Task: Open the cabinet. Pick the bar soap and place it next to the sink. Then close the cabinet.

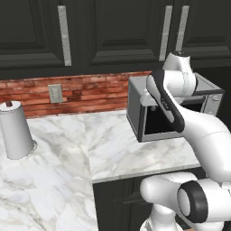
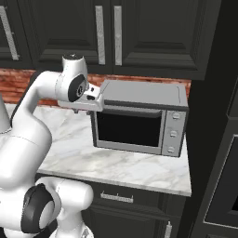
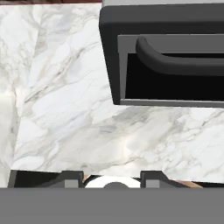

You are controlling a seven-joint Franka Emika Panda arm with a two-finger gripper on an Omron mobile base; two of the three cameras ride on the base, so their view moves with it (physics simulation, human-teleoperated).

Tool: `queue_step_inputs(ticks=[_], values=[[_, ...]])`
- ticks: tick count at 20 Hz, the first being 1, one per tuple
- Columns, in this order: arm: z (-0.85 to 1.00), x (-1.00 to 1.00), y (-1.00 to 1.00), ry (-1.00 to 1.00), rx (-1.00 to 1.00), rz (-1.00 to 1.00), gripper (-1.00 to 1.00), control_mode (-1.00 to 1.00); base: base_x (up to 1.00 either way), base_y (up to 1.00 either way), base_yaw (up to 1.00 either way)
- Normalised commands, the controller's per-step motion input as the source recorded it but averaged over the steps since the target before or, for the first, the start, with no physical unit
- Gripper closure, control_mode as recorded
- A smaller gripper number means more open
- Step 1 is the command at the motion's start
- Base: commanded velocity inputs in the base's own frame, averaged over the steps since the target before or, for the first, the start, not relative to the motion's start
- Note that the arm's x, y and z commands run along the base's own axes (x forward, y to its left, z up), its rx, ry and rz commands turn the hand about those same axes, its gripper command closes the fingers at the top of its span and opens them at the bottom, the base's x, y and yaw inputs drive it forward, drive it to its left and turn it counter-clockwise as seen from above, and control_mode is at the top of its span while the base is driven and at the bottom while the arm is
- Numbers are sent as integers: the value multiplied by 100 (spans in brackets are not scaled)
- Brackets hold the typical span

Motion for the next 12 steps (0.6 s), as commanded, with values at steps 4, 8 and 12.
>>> queue_step_inputs(ticks=[4,8,12], values=[[0,-6,13,-9,0,0,-100,-100,0,0,0],[0,-6,26,-2,0,0,-100,-100,0,0,0],[1,-5,4,0,0,0,-100,-100,0,0,0]])
